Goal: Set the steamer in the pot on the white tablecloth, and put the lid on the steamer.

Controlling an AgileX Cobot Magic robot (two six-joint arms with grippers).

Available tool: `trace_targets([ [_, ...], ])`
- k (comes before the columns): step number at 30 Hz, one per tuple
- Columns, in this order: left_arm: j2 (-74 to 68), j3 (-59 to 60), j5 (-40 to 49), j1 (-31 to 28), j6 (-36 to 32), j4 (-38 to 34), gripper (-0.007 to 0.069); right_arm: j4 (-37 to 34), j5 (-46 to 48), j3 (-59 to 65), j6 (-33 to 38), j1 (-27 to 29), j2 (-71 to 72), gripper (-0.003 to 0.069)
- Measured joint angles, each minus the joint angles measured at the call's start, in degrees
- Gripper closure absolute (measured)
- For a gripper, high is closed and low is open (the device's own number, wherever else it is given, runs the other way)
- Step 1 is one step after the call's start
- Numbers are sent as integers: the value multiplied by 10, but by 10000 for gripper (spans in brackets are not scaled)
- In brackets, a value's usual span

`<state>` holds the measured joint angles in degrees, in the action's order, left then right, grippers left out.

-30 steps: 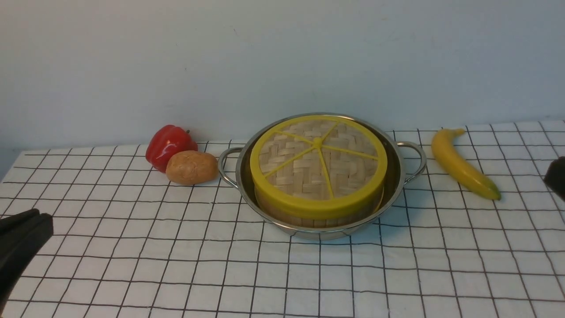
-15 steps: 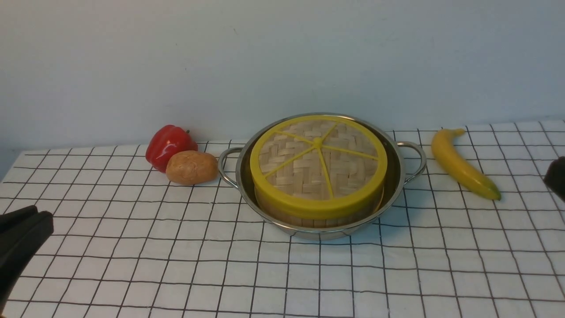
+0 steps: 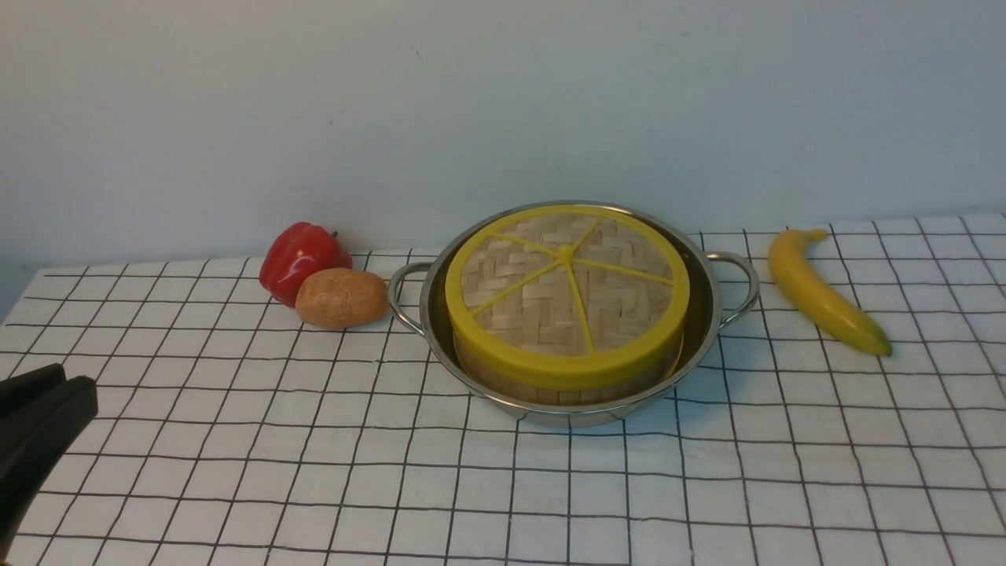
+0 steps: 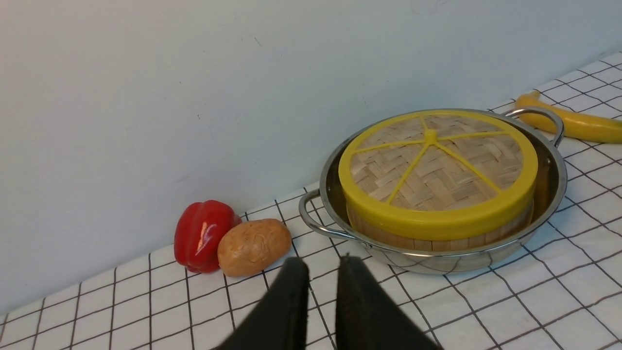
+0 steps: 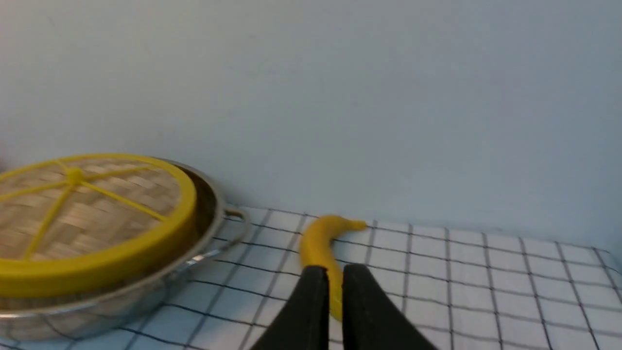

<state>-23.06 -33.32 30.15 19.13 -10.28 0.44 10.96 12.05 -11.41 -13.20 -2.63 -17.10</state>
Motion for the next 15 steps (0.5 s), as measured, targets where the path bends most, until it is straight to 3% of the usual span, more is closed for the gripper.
trace_targets([
  [4, 0, 0, 0, 0, 0, 0, 529, -1, -3, 60, 0, 27, 68, 560],
  [15, 0, 0, 0, 0, 0, 0, 515, -1, -7, 118, -1, 28, 169, 519],
])
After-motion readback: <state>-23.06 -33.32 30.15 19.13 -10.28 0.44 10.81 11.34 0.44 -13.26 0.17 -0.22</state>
